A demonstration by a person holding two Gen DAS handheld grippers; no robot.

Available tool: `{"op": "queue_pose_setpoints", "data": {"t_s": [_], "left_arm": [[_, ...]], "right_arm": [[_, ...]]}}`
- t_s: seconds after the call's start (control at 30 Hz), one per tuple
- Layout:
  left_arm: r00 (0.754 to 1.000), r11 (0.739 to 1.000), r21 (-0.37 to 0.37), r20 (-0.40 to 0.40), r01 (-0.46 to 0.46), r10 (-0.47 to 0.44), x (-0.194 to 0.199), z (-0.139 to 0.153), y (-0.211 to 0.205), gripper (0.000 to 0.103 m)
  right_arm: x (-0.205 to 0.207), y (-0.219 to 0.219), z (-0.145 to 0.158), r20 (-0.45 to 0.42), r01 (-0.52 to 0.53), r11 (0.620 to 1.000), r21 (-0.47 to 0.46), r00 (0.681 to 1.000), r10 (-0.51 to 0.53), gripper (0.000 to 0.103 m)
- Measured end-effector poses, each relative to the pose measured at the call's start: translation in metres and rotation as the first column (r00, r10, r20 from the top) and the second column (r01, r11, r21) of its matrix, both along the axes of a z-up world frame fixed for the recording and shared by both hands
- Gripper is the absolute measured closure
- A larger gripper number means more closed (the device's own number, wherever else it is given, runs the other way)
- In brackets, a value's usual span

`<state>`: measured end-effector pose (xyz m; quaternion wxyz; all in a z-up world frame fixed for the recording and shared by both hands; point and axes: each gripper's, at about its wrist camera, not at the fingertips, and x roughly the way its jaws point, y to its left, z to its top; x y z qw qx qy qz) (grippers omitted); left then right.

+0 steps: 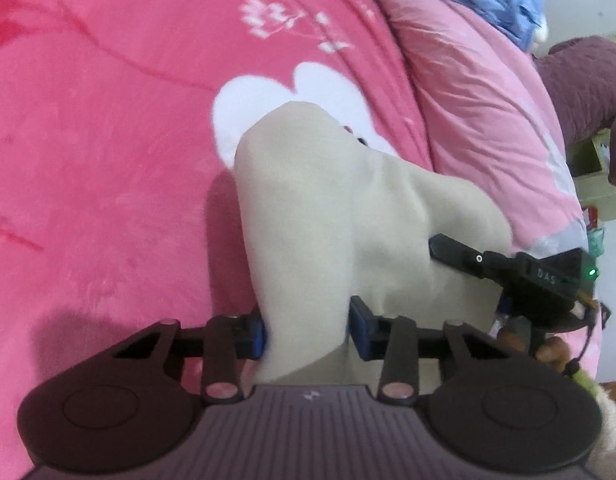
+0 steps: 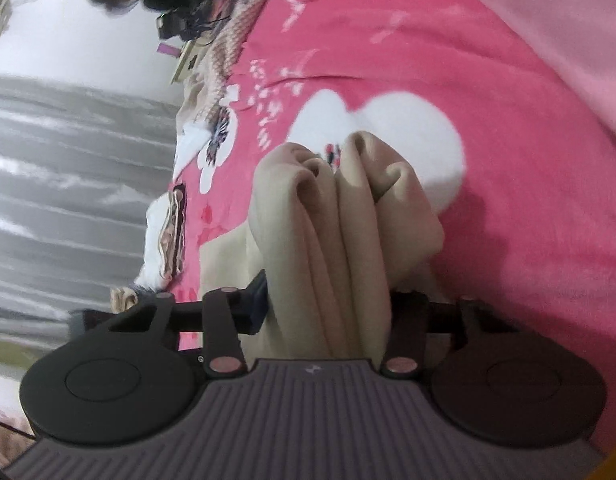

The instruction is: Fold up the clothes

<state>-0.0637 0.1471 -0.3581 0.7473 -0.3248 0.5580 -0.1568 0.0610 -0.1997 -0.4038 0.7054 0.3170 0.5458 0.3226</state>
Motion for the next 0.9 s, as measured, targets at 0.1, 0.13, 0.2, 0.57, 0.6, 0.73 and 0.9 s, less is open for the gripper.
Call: {"op": "queue_pose_setpoints", "data": {"t_s": [0.1, 0.13, 0.2, 0.57, 0.6, 0.73, 0.9], "left_arm": [[0.999, 1.0, 0.027, 0.041, -0.007, 0.005, -0.018, 0.027, -0.003, 0.065], [0.999, 0.999, 0.033, 0.05, -0.014, 0.013, -0.025, 0.036, -0.004, 0.065], [0.997, 0.998, 0.049, 0.068, -0.028, 0.025, -0.038, 0.053, -0.007, 0.065], [0.99, 0.992, 0.094, 0.124, -0.086, 0.074, -0.108, 0.137, -0.041, 0.067], [0.988, 0.992, 0.091, 0.131, -0.089, 0.076, -0.113, 0.143, -0.044, 0.067], [0.985, 0.993, 0.087, 0.16, -0.082, 0.067, -0.128, 0.165, -0.054, 0.067], [0.971, 0.995, 0.091, 0.24, -0.034, 0.012, -0.145, 0.196, -0.061, 0.068]], "right_arm": [[-0.014, 0.007, 0.031, 0.084, -0.032, 0.999, -0.023, 0.996, 0.034, 0.064], [-0.019, 0.007, 0.041, 0.108, -0.04, 0.999, -0.031, 0.993, 0.043, 0.065], [-0.03, 0.006, 0.059, 0.144, -0.051, 0.998, -0.042, 0.988, 0.056, 0.065], [-0.079, -0.021, 0.135, 0.268, -0.086, 0.994, -0.071, 0.958, 0.102, 0.066], [-0.082, -0.023, 0.141, 0.277, -0.086, 0.994, -0.071, 0.955, 0.102, 0.066], [-0.099, -0.036, 0.161, 0.305, -0.068, 0.995, -0.067, 0.949, 0.085, 0.066], [-0.126, -0.05, 0.19, 0.345, -0.008, 0.998, -0.065, 0.938, 0.029, 0.066]]}}
